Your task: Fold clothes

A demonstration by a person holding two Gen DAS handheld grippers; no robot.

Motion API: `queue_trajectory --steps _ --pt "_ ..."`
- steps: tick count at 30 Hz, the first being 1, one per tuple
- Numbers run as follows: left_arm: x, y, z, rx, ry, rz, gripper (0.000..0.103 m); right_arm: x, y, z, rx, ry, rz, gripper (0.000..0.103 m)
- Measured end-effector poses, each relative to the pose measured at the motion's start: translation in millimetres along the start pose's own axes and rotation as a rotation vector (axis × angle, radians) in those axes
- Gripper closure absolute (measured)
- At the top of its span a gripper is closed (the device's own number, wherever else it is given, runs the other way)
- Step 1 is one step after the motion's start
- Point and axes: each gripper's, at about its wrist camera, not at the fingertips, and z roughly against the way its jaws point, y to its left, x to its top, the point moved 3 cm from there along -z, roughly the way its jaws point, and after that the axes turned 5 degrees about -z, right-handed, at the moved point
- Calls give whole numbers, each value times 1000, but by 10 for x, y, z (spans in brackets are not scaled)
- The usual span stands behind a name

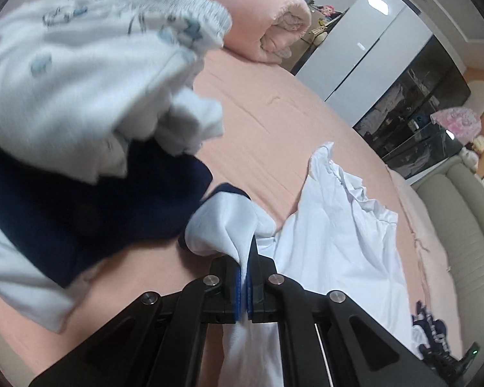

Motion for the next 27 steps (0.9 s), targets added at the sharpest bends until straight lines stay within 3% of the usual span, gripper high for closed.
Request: queue_trajectory --steps 4,8,16,19,24,27 --pt "-10 -70 86 45 -19 -84 100 32 -98 2 29 13 -10 102" --pt "-84 -142 125 96 -34 -166 100 12 -143 33 -13 -2 8 102" --pt "-166 55 93 172 3 -148 99 -35 -235 142 -117 -42 49 102" --pt "-180 103 30 155 34 -122 99 7 -282 139 -156 -38 65 102" --pt "-175 255 -40 32 71 38 99 25 -212 108 -73 9 8 98" --pt "-152 282 -59 7 102 59 98 -7 -199 117 -31 35 -26 98"
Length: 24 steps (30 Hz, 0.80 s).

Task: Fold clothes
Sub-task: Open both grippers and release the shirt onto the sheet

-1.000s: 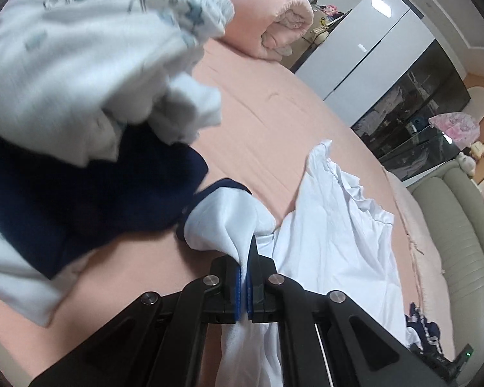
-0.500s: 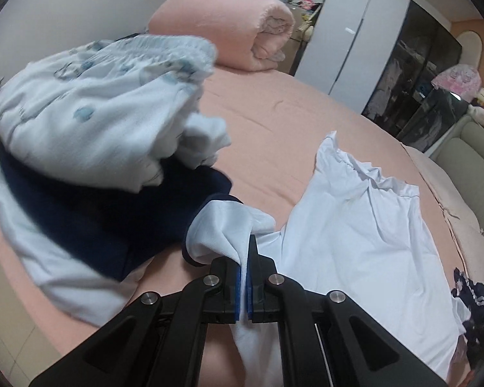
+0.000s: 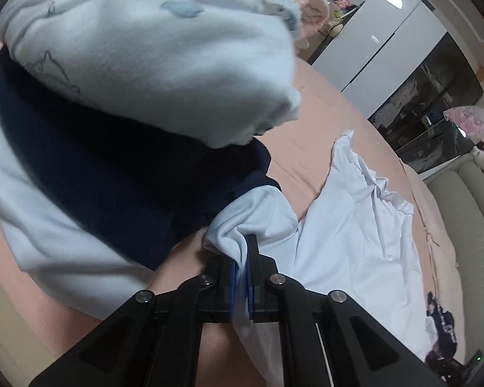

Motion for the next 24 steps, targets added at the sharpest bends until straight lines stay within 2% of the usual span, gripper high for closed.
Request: queue_trajectory --steps 3,5,7,8,9,11,12,13,15,18,24 --pt "9 -27 9 1 24 -6 97 -13 104 15 12 11 16 97" --pt "20 -22 6 -6 34 -8 95 1 178 31 16 19 28 88" --pt "15 -14 0 -33 50 13 92 -10 195 100 26 26 20 56" --pt "12 -4 -3 -53 58 30 90 -16 204 135 31 29 15 49" --pt "8 11 -2 -78 68 49 83 -21 213 170 36 32 11 43" --pt "2 41 2 -126 85 87 61 -50 266 222 44 43 13 43" --pt "3 50 14 -159 84 105 42 -120 338 229 55 57 22 43" --pt "4 53 30 -181 81 117 30 -191 410 236 67 70 32 43" --pt "10 37 48 -196 81 118 27 -333 554 250 90 96 51 43" --pt "2 17 46 -213 92 118 26 -571 726 293 203 152 33 43" --pt "-34 3 11 -221 133 106 27 -1109 1008 438 408 304 142 40"
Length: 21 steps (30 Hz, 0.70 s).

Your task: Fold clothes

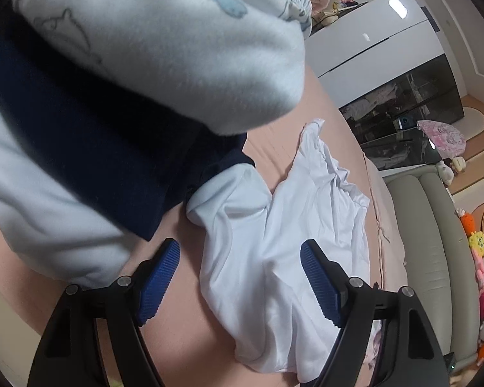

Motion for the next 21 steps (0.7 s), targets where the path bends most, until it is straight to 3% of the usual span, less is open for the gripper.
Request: queue_trajectory --steps 5,12,17,21 --pt "-10 -25 7 -8 20 -15 26 -468 254 -117 15 116 164 40" --pt "-92 -33 17 -62 57 -24 26 -905 721 -380 -132 135 556 40" --pt "-145 -52 -66 -187 107 44 26 -1147 879 -613 -38 236 624 40" --pt "-163 -15 -53 -205 109 43 26 -1189 881 -776 -63 237 666 40"
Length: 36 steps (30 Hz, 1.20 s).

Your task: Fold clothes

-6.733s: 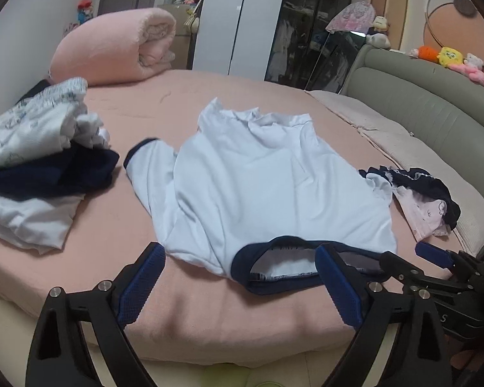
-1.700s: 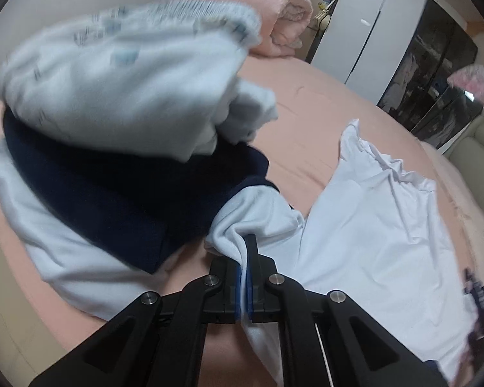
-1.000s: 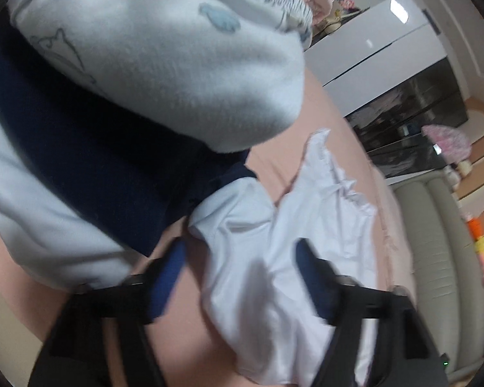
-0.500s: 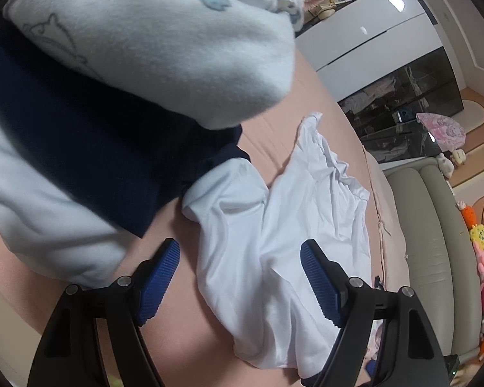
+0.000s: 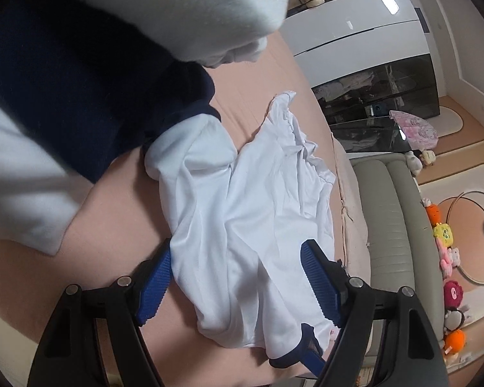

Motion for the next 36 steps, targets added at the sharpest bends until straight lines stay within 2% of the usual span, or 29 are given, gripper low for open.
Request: queue_trajectory --steps 4,7,11,14,16,20,22,25,27,29,31,36 --pt "11 35 -20 8 -7 -3 26 53 82 -166 -43 -2 94 40" --pt "47 21 -86 20 -21 -9 26 61 128 -306 -35 6 154 40" --pt "47 10 -69 24 -16 -18 26 64 69 -492 -4 56 125 40" --pt "53 59 -46 -14 -8 8 27 49 -24 -424 45 59 58 40" --pt "65 82 -49 -34 -1 28 27 9 -97 -332 31 60 26 40" --pt "58 93 -53 -32 3 27 27 -70 -176 -278 15 36 37 40" --pt "47 69 -60 -17 0 14 27 -41 -177 -355 -21 29 48 40" --pt "34 57 -49 -15 -4 1 27 82 -72 -504 -7 14 115 40" --pt "28 74 -36 -25 -7 2 27 163 -20 -612 -30 10 144 41" --pt "20 86 -27 -36 -11 5 27 229 -2 -701 -71 -1 151 51" --pt "6 79 -21 -40 -14 3 27 246 -60 -738 -122 -9 110 74" --pt "-56 35 -14 -11 -39 -46 27 212 -175 -695 -115 -22 19 85"
